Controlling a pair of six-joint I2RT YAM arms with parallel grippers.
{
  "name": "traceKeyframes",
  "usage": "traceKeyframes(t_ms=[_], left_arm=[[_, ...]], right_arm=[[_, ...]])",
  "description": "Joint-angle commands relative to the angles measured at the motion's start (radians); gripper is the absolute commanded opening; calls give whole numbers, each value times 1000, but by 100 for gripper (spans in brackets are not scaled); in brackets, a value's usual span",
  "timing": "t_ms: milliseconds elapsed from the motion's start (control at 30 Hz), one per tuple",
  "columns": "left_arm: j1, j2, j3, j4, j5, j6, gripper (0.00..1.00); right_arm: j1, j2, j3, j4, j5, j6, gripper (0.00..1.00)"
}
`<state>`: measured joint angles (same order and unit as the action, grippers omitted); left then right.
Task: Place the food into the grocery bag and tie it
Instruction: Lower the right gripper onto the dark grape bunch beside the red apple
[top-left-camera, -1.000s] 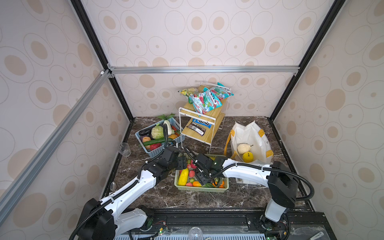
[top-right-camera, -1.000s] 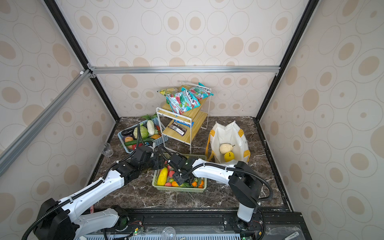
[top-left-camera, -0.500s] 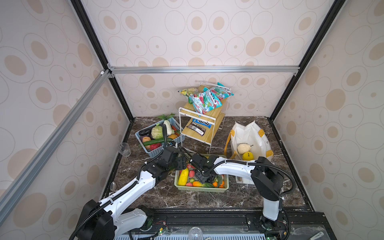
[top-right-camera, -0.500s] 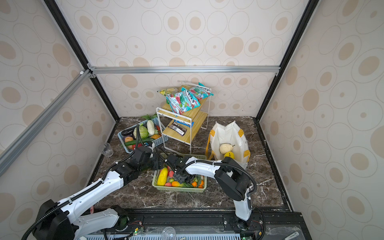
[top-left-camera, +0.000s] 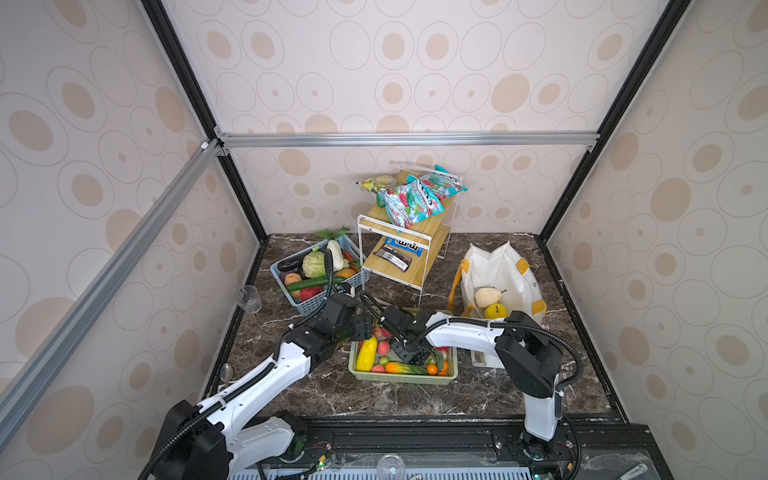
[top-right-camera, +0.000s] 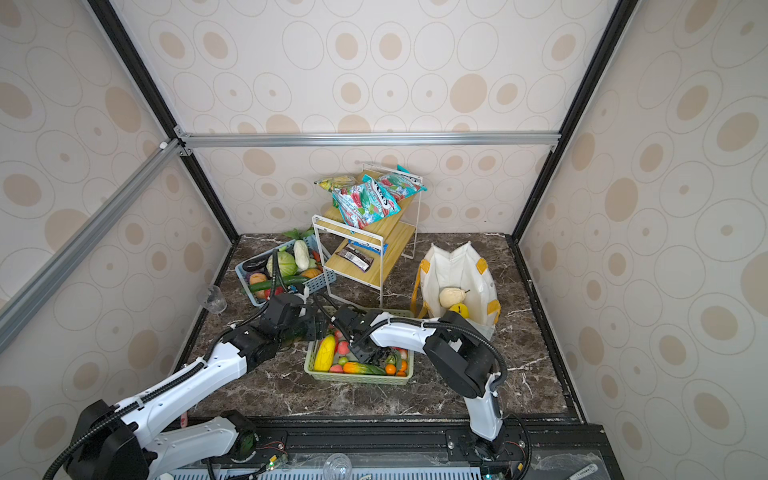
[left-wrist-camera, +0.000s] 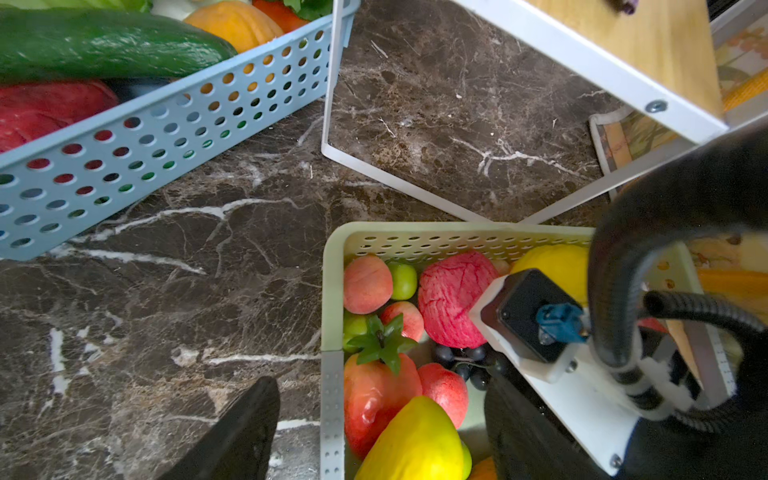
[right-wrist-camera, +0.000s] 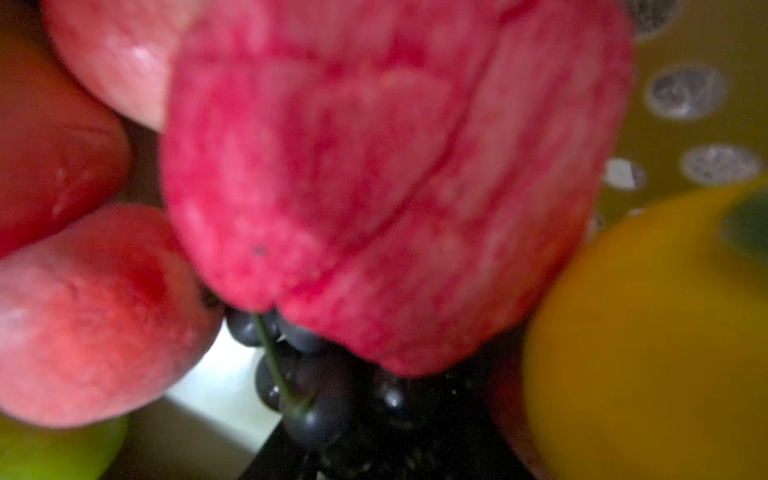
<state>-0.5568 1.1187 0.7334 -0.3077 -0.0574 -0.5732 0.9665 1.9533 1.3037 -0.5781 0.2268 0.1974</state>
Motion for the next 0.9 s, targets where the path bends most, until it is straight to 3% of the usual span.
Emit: traceKeyframes(t_ms=[0, 867], left_arm=[[10, -23, -4, 2, -2, -15, 78], [9, 3, -33, 63, 57, -35, 78]], right_arm=[[-3, -1, -46, -13, -82, 5, 40], [-35, -288, -55, 2, -188, 55, 32]])
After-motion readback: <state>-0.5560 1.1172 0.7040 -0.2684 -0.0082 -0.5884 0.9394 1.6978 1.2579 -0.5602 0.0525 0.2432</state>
